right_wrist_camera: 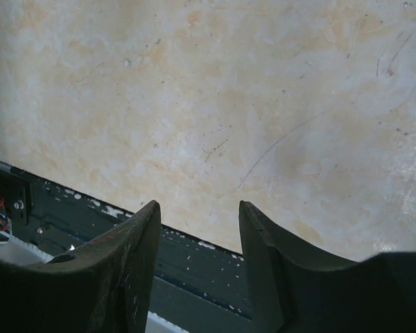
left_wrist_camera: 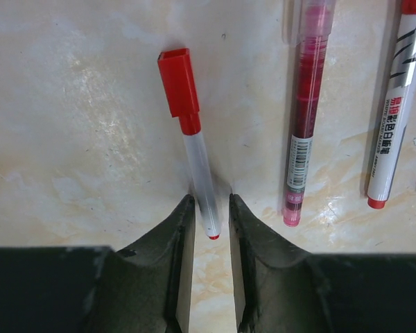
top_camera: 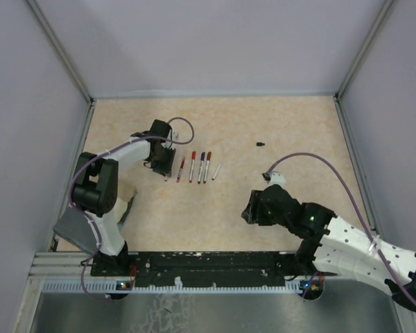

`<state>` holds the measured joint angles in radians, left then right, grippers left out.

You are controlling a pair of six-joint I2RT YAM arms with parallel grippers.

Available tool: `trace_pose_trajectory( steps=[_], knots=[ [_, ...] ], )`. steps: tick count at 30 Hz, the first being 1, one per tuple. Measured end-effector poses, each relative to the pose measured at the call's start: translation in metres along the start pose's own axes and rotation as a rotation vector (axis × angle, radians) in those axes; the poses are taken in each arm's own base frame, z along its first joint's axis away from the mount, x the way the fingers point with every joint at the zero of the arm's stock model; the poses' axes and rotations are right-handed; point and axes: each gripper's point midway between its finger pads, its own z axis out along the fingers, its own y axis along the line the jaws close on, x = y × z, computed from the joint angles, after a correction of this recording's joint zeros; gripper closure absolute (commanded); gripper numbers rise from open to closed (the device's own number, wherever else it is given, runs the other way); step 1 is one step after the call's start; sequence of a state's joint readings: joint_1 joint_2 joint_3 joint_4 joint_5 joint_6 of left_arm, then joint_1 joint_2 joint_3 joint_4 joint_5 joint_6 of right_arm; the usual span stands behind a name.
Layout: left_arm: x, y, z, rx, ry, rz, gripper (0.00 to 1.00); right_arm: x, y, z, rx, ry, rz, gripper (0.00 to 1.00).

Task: Insert the pens into the pen caps
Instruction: Place the pen at the center of the board.

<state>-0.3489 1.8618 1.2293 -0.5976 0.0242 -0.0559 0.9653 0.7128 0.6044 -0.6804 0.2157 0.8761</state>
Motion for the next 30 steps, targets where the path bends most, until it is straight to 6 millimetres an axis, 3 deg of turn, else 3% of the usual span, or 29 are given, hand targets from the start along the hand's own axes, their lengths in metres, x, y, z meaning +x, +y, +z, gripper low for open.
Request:
trace_pose_trajectory(
  steps=[14,18,22,26,30],
  knots=[
    [0.0,-0.002,-0.004,0.012,-0.007,-0.004,0.65,0.005,-0.01,0.003,0.052,0.018,0.005,0.51],
    [-0.003,-0.003,-0.022,0.018,-0.061,-0.008,0.64,0.009,-0.015,0.006,0.086,0.041,-0.003,0.5],
    [-0.013,-0.011,-0.056,0.042,-0.167,-0.008,0.63,0.008,-0.021,0.006,0.135,0.049,-0.014,0.5],
    [-0.028,-0.039,-0.085,0.09,-0.281,0.023,0.6,0.004,-0.022,0.006,0.162,0.046,-0.017,0.5],
    [-0.03,-0.09,-0.096,0.163,-0.329,0.098,0.59,0.002,-0.029,0.009,0.194,0.058,0.003,0.5]
  ],
)
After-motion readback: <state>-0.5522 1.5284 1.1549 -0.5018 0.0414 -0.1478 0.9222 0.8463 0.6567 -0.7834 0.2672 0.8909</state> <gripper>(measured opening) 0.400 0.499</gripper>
